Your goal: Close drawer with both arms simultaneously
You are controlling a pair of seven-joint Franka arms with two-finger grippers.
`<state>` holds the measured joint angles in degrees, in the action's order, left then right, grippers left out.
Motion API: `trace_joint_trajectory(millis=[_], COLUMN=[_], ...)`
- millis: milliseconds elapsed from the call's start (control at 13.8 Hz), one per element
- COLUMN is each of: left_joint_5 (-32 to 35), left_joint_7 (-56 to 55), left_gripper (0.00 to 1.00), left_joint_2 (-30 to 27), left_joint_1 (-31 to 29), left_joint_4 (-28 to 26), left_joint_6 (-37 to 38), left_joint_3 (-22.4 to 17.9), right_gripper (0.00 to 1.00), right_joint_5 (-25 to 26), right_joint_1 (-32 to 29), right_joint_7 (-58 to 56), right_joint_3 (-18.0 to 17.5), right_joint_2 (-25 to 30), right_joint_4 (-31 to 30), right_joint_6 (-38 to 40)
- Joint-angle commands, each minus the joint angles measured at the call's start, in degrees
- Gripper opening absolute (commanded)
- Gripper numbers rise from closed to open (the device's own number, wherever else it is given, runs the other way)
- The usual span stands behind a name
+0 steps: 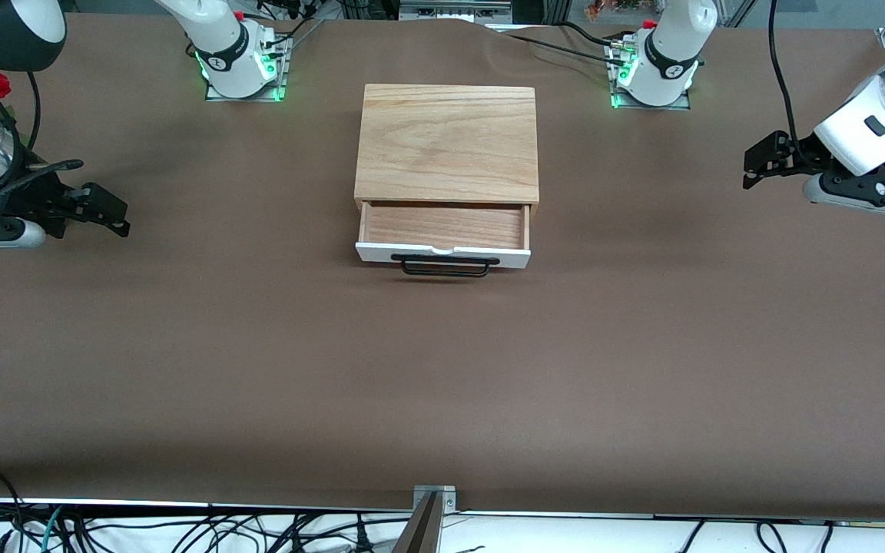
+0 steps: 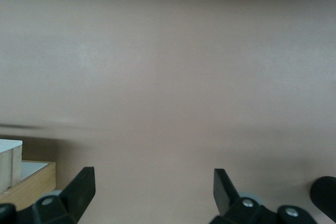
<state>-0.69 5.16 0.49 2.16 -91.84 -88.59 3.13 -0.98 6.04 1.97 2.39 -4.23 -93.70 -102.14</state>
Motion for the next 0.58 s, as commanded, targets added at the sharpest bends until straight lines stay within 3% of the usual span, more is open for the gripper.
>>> trace_joint_trajectory(millis=[0,506], left_joint_5=[-0.02,-0.10], left_joint_7=[0.55,0.73], left_gripper=[1.00,1.00], left_joint_2=[0.47,0.65], left_joint_1=[-0.31,-0.05], left_joint_4=[1.14,1.14], left_joint_6=[1.05,1.58], left_joint_3=[0.04,0.12], right_gripper=[1.00,1.00], right_joint_5=[1.07,1.07], right_joint_1=[0.12,0.12], right_joint_7=[1.02,0.93], right_joint_3=[-0.19,-0.19], right_joint_2=[-0.52,-0.52], right_joint_4=[1.42,1.42], right_joint_6=[1.15,1.15])
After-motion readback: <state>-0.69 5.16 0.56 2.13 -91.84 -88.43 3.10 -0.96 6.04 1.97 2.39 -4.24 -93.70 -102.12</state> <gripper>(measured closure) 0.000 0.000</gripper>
